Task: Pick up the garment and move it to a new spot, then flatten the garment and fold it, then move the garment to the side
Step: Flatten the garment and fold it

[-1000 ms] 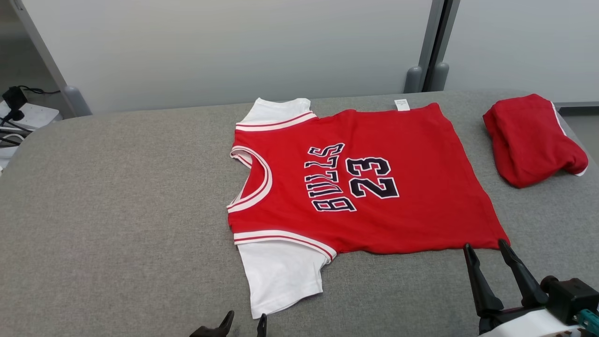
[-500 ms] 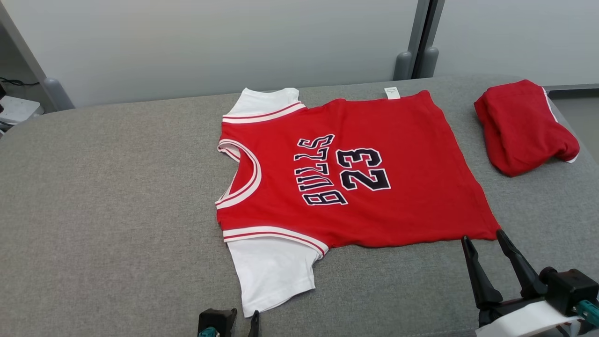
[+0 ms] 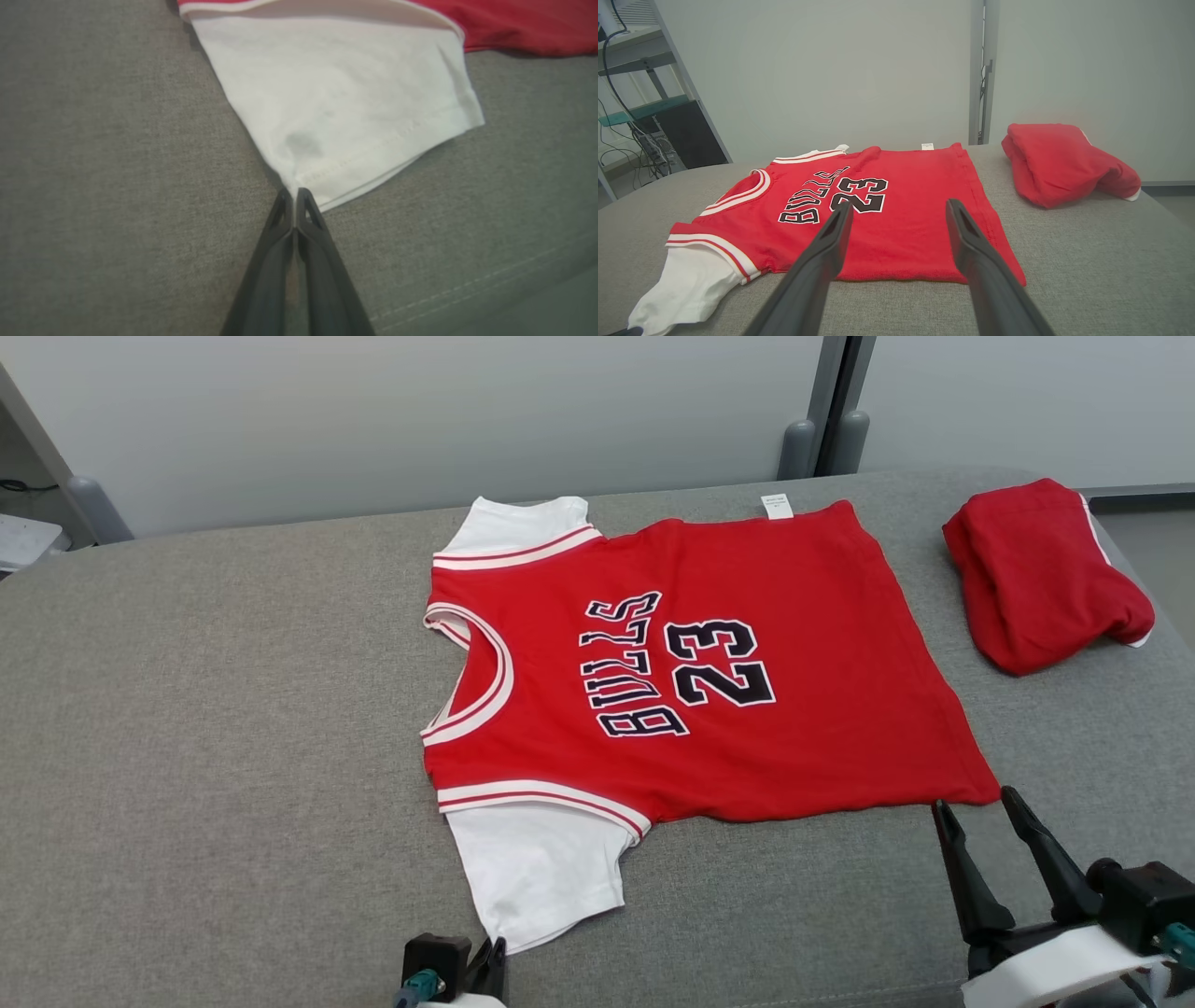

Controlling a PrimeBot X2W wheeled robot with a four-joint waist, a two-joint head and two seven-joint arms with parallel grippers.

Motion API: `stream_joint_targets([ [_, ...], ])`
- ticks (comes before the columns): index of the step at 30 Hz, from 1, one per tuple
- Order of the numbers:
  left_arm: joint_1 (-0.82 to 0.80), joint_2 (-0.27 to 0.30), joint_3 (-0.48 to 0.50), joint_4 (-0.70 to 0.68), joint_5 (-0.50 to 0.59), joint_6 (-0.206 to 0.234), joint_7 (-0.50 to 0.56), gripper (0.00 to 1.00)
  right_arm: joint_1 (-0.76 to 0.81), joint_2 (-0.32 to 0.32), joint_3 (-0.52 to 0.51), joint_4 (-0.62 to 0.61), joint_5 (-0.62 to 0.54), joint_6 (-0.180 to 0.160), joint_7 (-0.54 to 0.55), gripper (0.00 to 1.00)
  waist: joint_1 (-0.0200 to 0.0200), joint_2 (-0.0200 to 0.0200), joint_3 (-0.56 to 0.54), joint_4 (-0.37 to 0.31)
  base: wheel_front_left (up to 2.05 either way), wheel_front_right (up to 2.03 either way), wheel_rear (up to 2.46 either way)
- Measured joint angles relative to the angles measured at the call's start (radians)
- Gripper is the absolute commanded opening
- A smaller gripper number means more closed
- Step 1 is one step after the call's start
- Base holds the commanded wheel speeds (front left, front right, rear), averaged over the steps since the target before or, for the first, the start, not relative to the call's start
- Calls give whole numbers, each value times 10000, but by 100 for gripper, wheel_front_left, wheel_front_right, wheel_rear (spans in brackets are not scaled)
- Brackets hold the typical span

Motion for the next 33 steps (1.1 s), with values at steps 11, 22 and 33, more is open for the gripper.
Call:
stream_joint_targets([
  [11, 69, 663, 531, -1233, 295, 282, -100, 0, -1573, 265, -951, 4872, 1862, 0, 278, 100, 0, 0, 343, 312, 0, 0, 0],
  [22, 321, 1312, 562, -2897, 650, 700, 42, 0, -3548, -157, -520, 7116, 3672, 0, 755, 100, 0, 0, 838, 734, 0, 0, 0],
  [33, 324, 1528, 347, -3946, 832, 934, 449, 0, -4411, -336, 159, 8356, 4485, 0, 663, 47, 0, 0, 1162, 940, 0, 0, 0],
])
